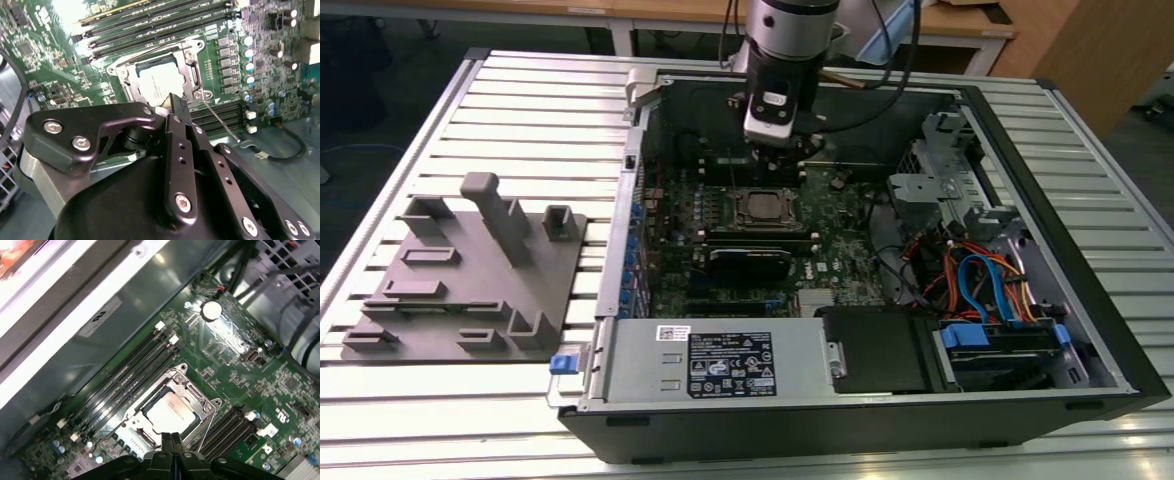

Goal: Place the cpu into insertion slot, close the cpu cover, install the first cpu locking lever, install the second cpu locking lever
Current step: 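Install the first cpu locking lever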

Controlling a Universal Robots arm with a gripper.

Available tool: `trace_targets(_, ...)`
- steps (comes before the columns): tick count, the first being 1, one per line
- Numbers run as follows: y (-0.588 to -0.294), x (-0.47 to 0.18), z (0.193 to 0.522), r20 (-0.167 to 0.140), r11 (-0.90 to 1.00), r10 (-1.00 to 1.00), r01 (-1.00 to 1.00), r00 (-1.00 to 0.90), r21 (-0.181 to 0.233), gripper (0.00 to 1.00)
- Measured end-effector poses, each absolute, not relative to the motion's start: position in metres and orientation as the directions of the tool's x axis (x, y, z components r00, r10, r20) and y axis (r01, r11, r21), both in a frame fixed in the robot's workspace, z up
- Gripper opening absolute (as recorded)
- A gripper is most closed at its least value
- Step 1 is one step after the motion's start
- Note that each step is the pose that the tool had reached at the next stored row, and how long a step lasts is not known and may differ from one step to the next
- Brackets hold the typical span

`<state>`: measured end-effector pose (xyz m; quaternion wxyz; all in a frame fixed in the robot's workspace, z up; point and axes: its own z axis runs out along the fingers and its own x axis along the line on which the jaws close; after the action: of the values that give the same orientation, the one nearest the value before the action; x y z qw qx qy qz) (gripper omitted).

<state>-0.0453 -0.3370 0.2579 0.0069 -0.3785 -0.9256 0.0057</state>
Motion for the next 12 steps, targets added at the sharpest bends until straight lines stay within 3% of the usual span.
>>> trace_targets(12,-0.3370,-0.0453,0.2577,-0.011,0.794,0.608,0.608,-0.794,0.000,0.10)
